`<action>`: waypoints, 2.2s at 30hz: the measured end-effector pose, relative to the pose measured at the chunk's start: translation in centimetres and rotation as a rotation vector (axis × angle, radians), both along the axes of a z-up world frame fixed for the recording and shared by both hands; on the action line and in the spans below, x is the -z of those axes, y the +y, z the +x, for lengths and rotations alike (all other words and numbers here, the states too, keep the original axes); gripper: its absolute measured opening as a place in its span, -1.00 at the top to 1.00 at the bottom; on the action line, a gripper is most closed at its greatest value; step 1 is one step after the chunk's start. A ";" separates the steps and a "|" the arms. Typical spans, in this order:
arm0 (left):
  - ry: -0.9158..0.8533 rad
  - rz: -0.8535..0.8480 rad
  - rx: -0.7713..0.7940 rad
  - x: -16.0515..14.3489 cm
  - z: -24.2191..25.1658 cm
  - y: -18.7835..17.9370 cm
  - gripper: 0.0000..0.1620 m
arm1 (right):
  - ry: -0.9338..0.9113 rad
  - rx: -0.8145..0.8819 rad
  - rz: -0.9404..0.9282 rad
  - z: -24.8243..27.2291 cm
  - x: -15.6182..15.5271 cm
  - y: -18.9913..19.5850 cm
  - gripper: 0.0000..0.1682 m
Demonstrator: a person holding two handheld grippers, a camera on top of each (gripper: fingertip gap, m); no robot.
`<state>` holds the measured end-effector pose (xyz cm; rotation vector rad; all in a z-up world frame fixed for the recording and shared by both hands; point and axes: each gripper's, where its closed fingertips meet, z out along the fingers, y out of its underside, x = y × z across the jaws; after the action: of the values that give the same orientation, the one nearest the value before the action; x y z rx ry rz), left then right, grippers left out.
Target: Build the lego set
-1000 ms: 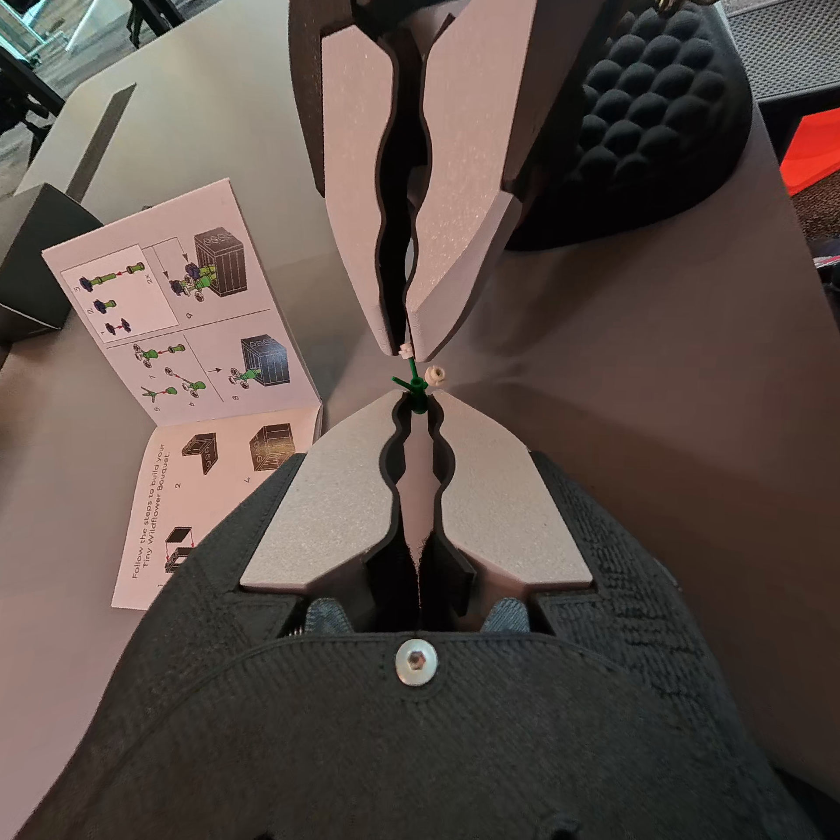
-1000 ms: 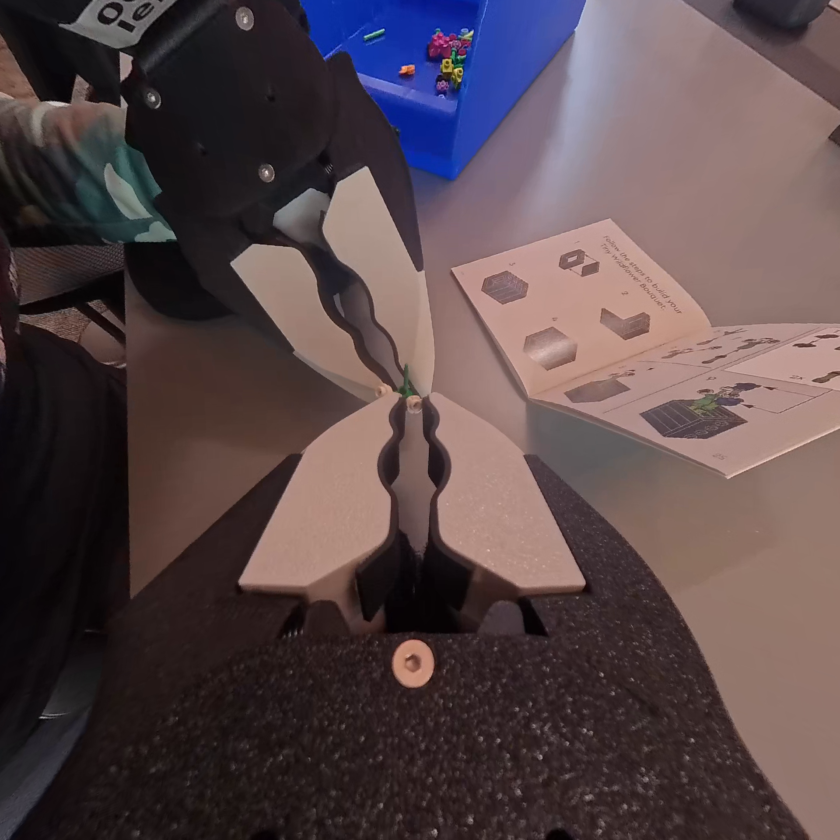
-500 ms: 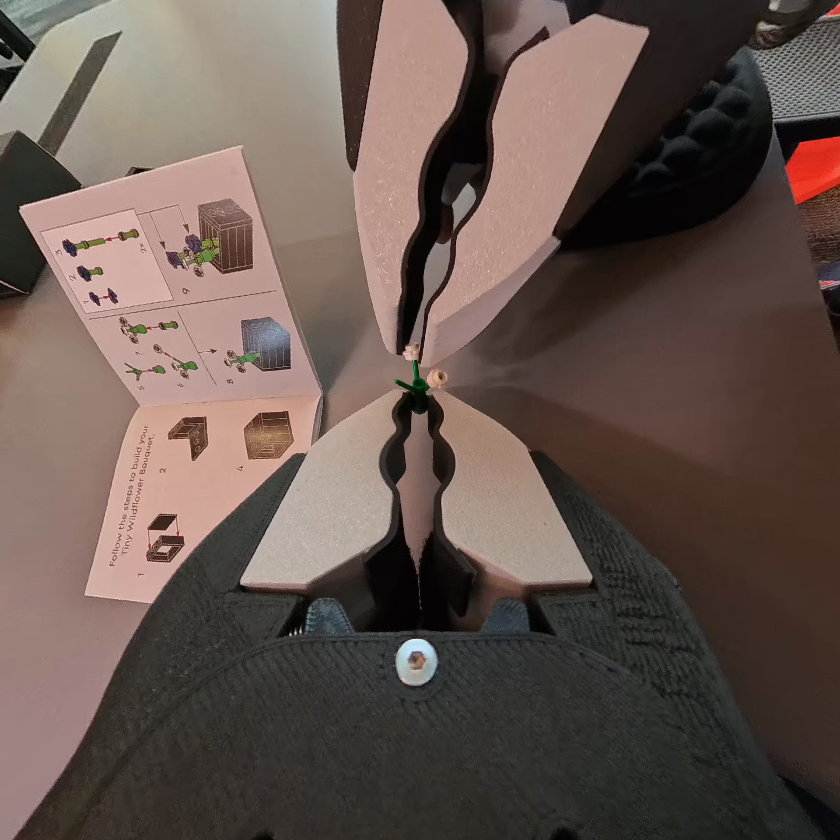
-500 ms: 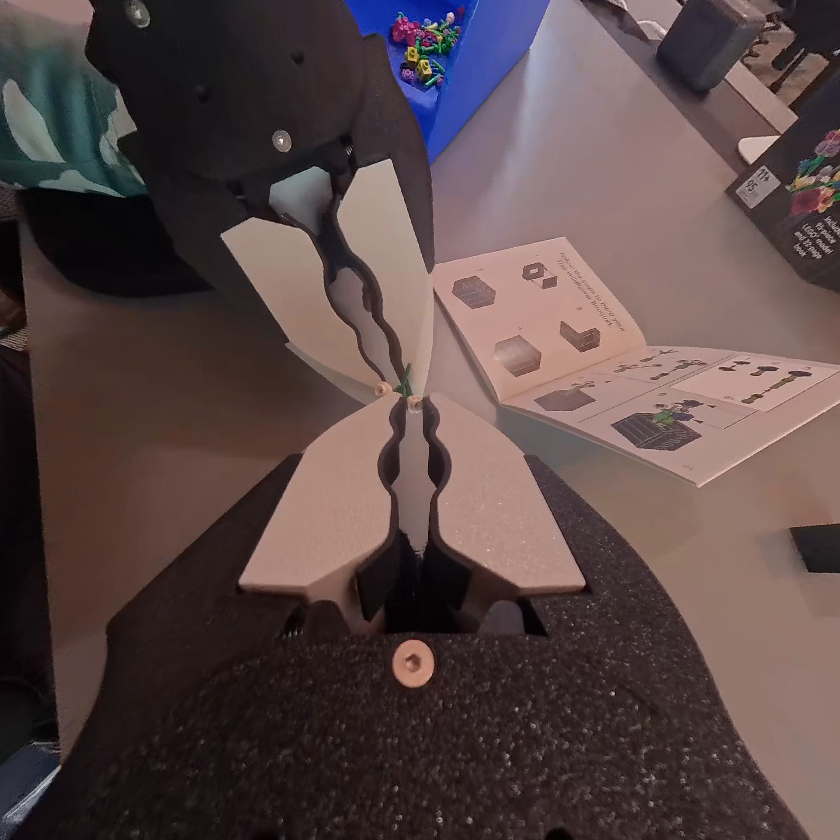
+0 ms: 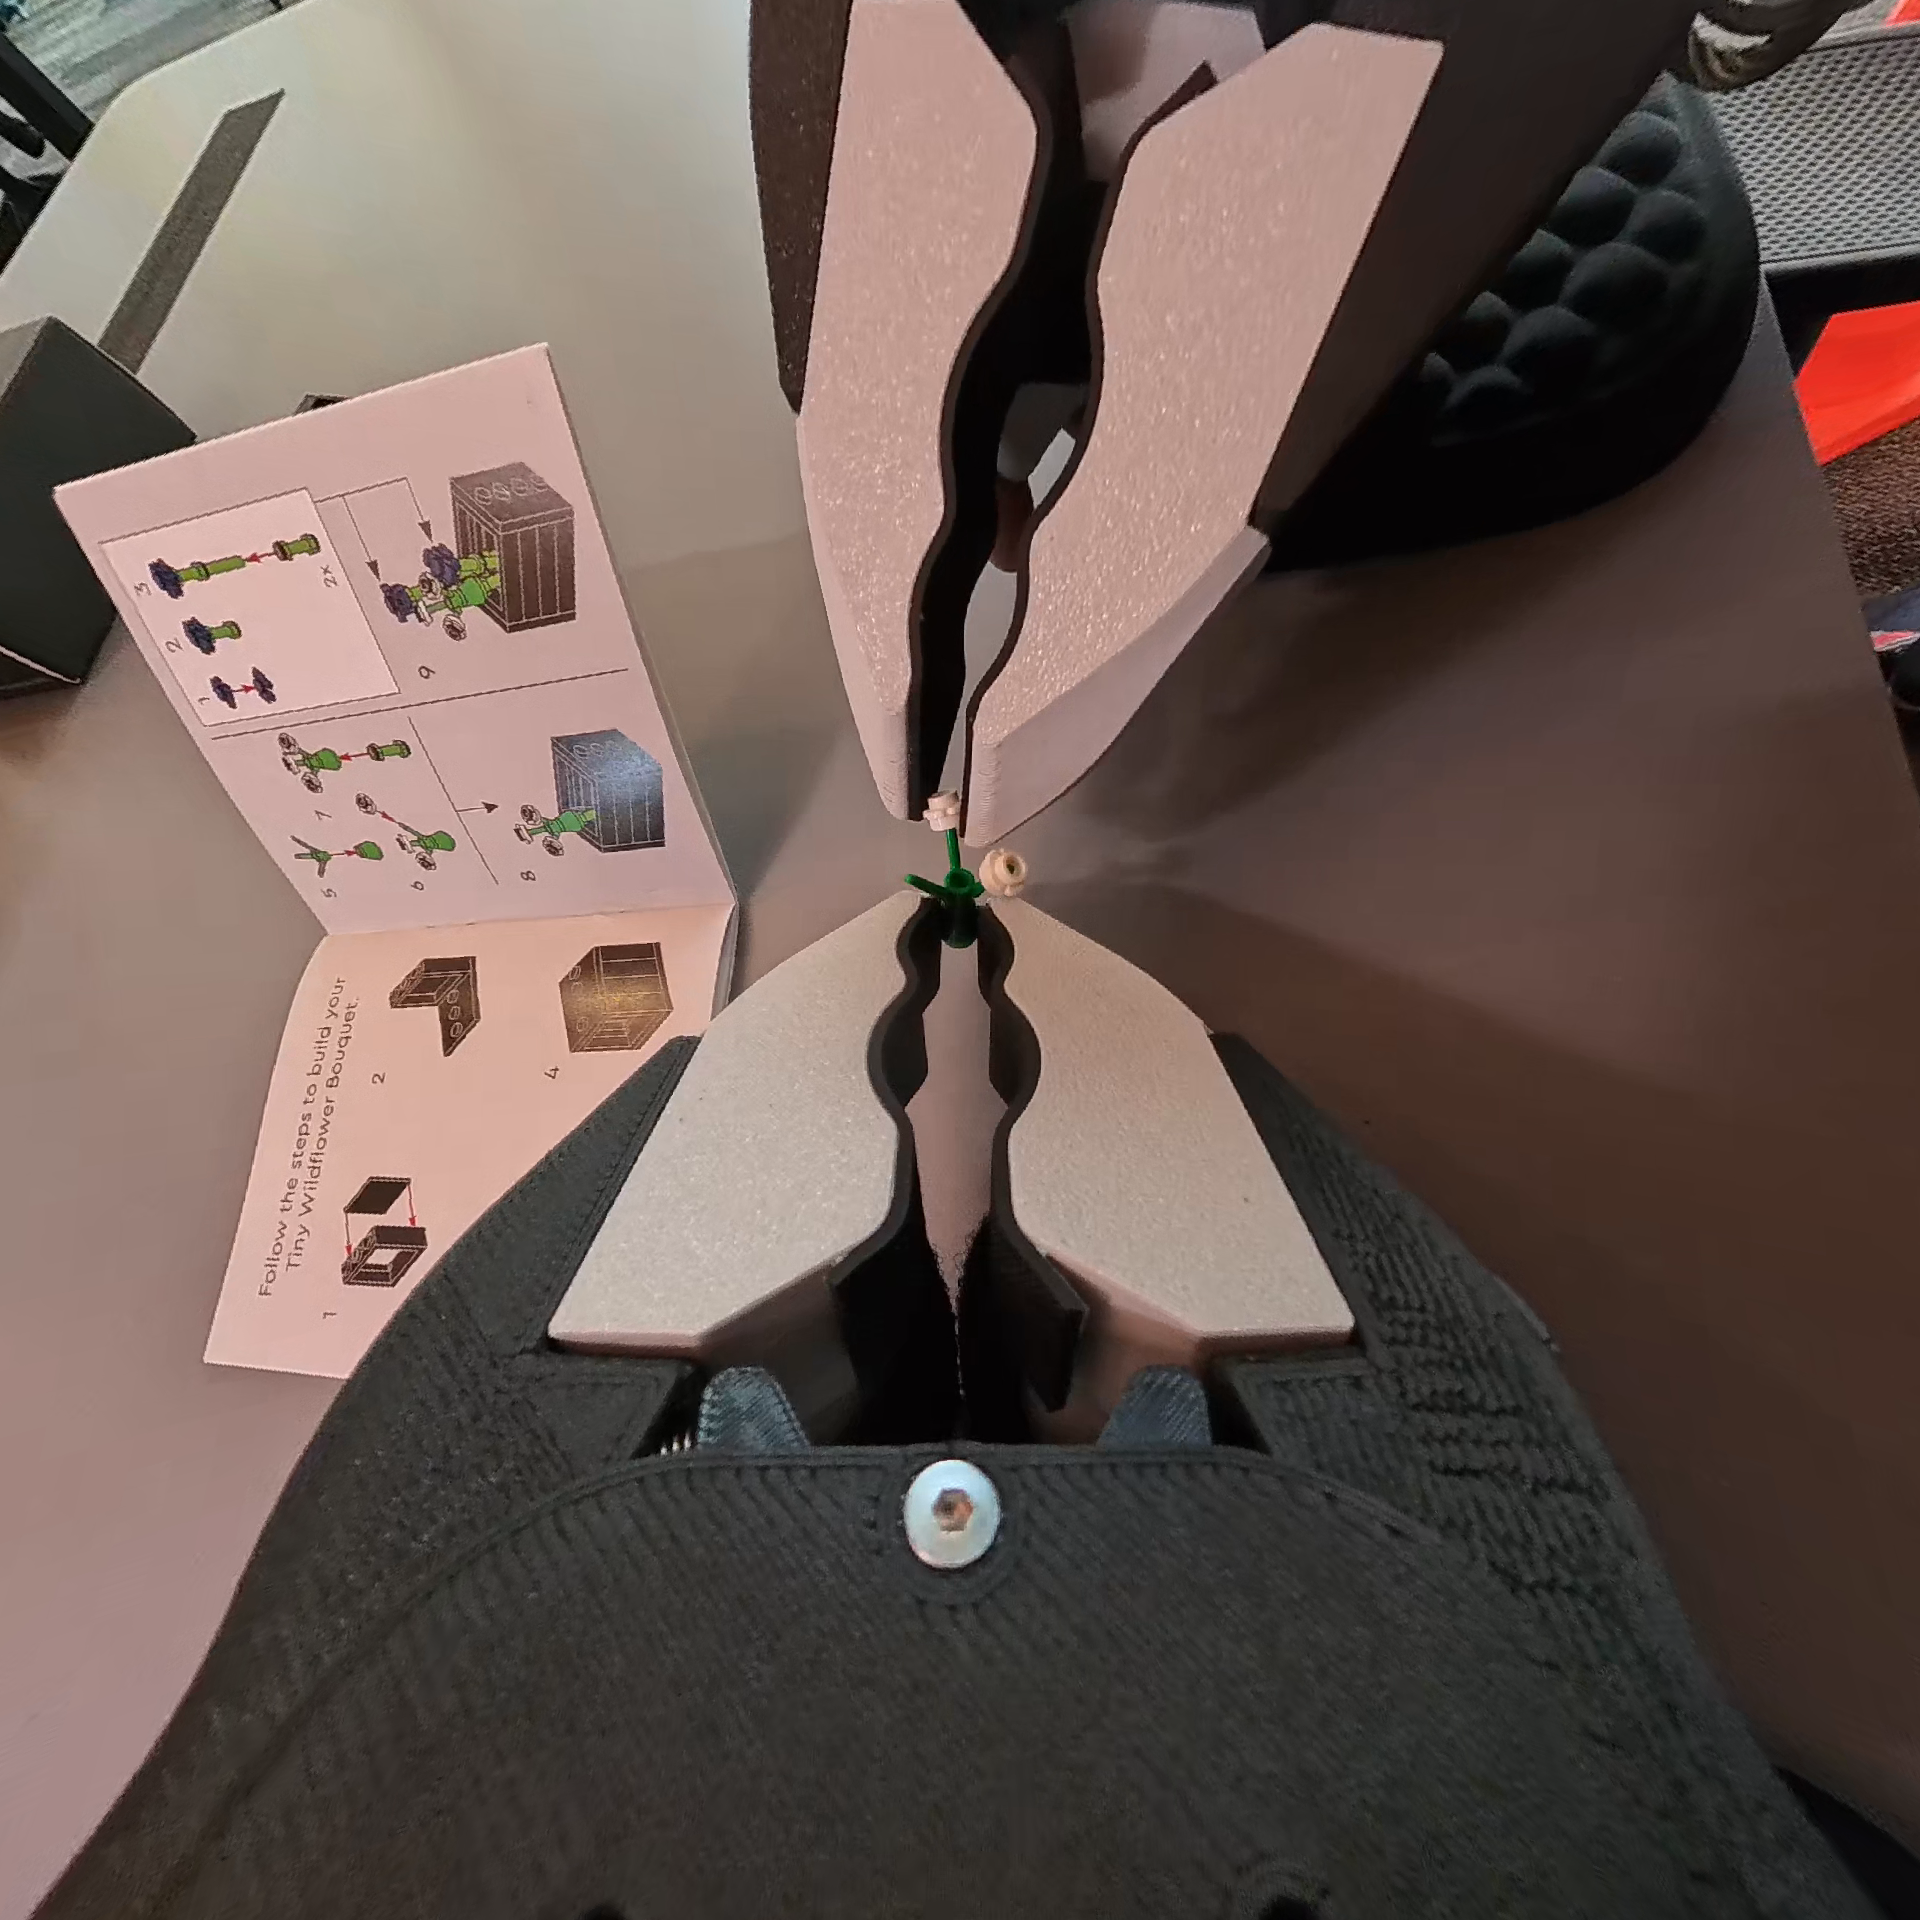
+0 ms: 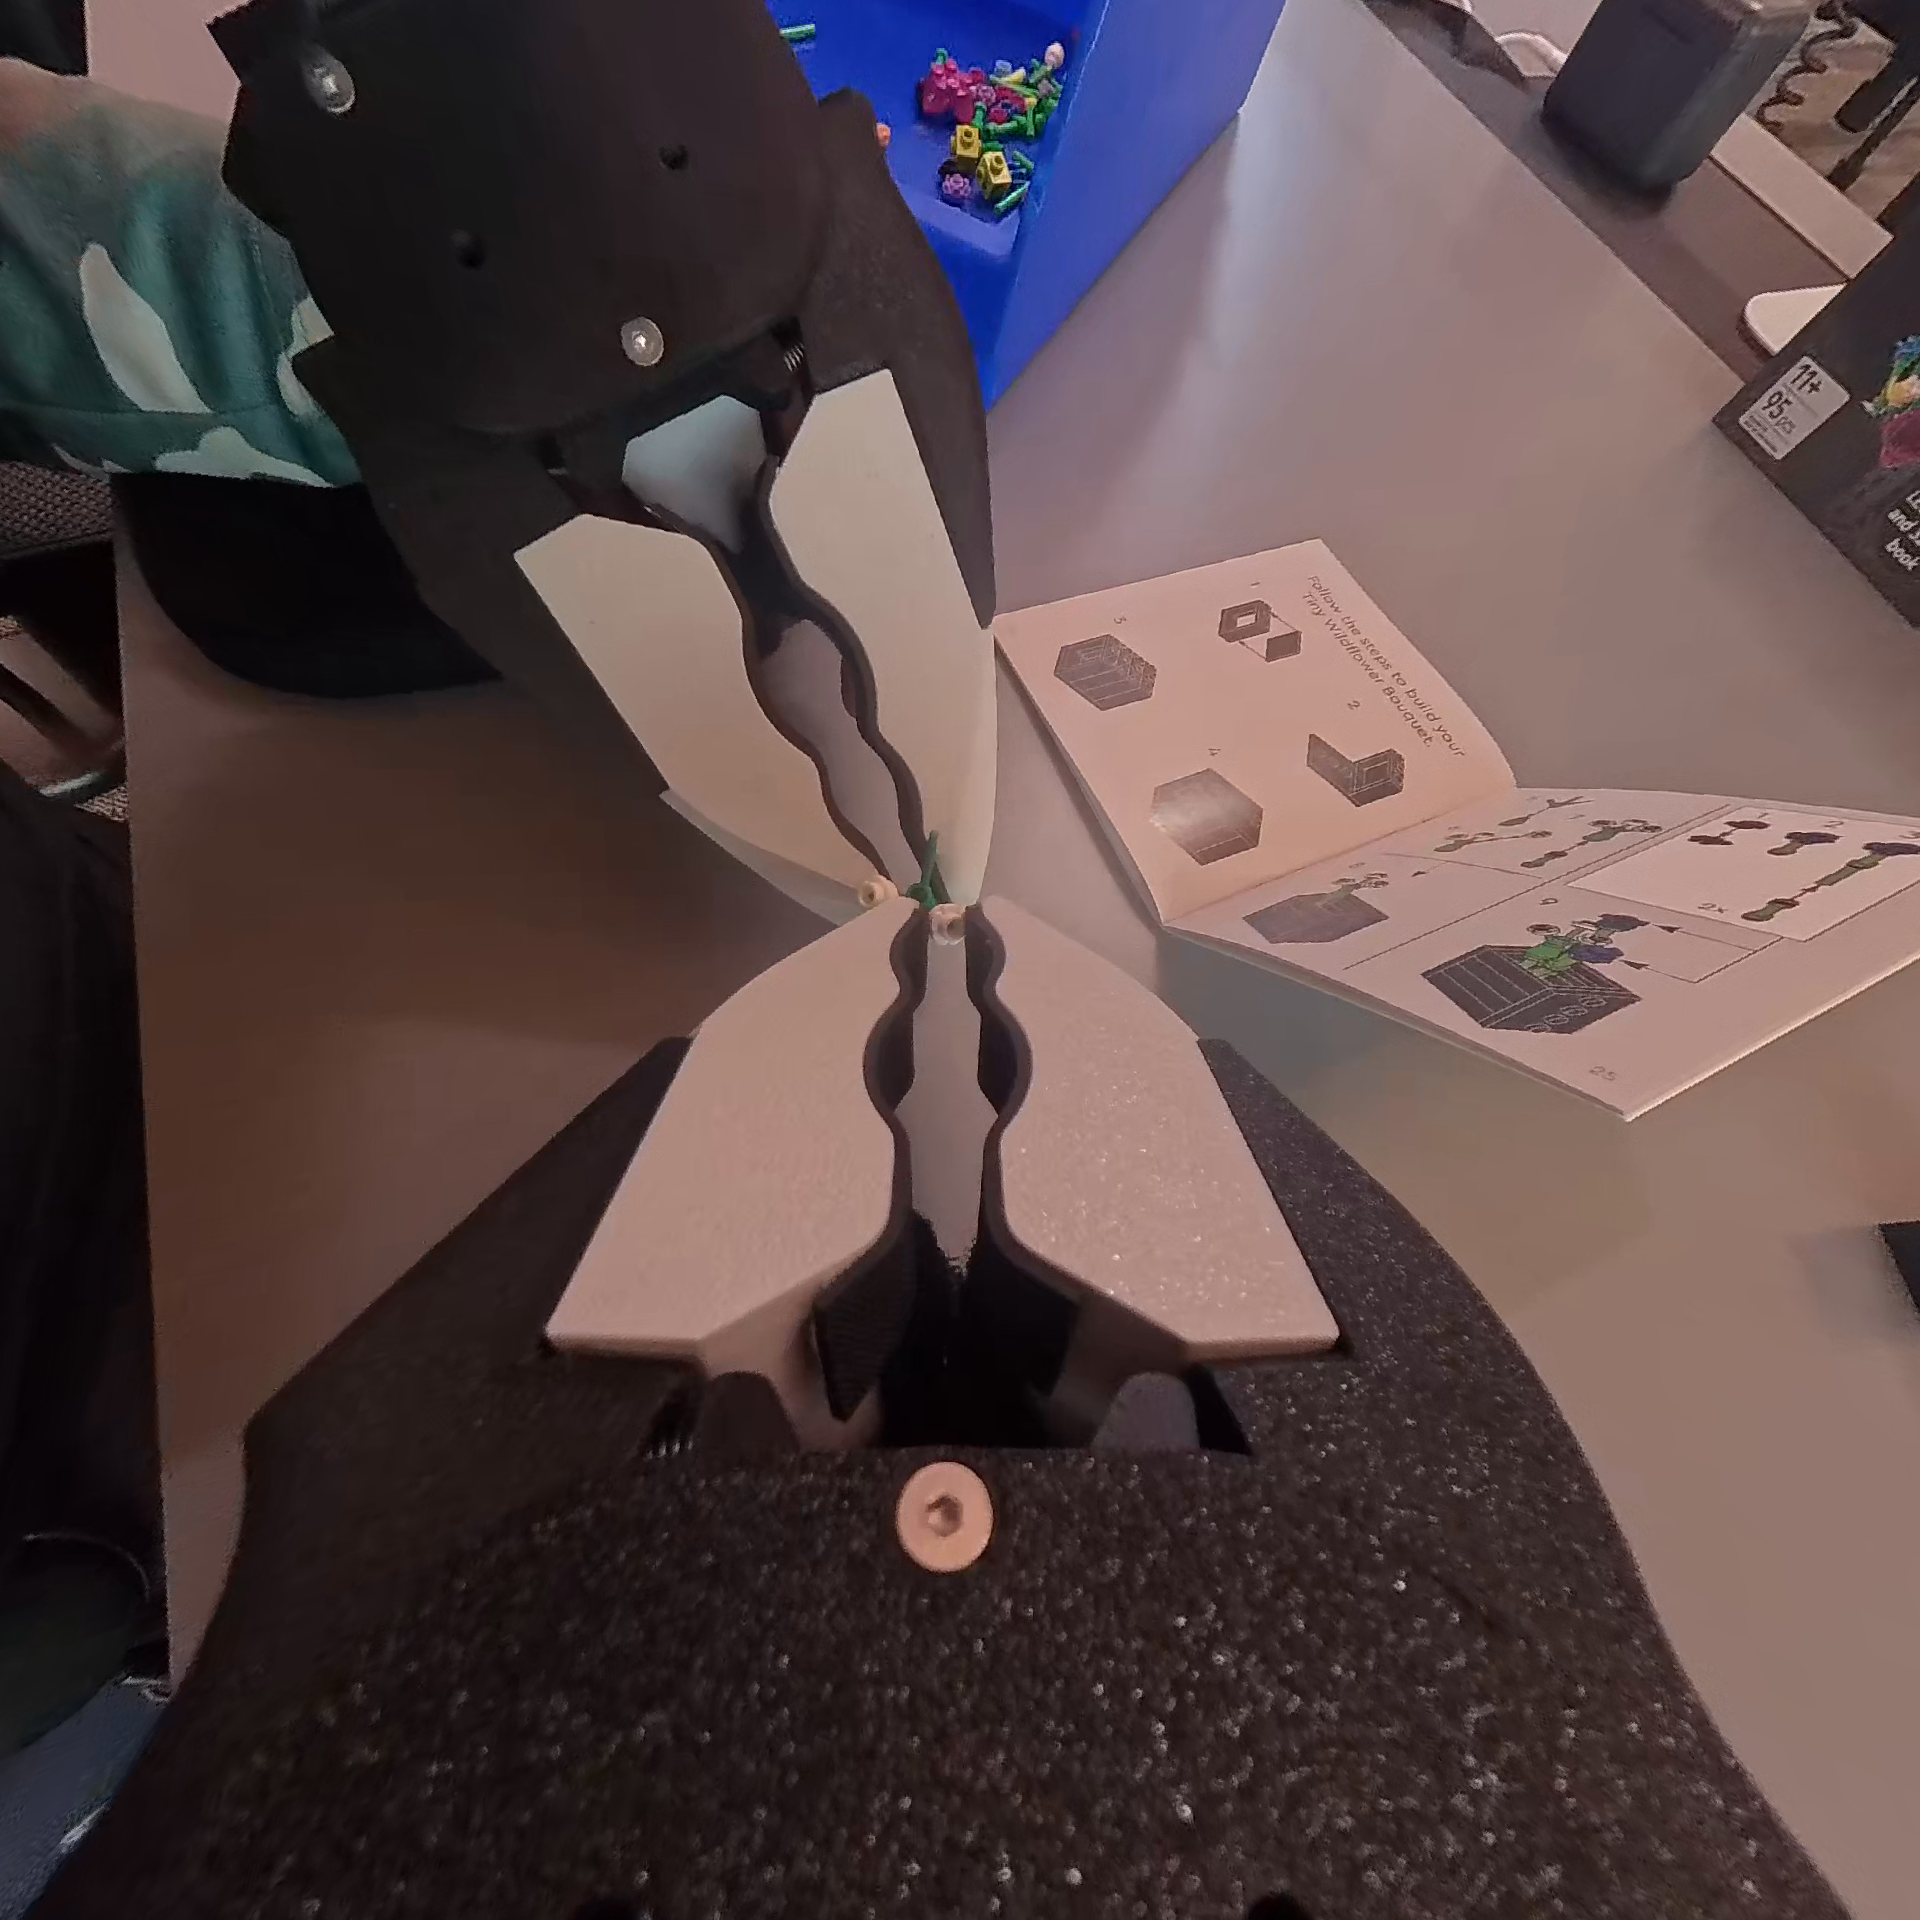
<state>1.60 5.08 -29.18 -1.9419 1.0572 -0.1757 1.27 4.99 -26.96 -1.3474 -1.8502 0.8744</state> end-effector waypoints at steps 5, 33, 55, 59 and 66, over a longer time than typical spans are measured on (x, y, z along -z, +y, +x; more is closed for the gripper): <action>0.006 -0.002 0.002 0.1 0.0 0.0 0.92 | -0.005 0.002 0.014 0.0 0.1 0.0 0.92; -0.022 0.081 0.011 -1.0 0.1 0.0 0.91 | -0.037 -0.051 -0.448 0.6 -1.0 0.1 0.88; 0.081 0.029 0.018 0.5 -0.2 -0.3 0.92 | -0.117 -0.032 -0.259 0.4 0.8 -0.5 0.92; 0.074 0.026 0.017 0.5 -0.2 -0.3 0.92 | -0.113 -0.032 -0.263 0.4 0.7 -0.4 0.92; 0.090 0.015 0.019 0.8 -0.2 -0.3 0.92 | -0.125 -0.028 -0.239 0.4 1.0 -0.4 0.92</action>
<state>1.42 4.75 -29.95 -1.9423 1.1328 -0.0913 1.65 4.59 -28.01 -1.5561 -1.9088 1.0753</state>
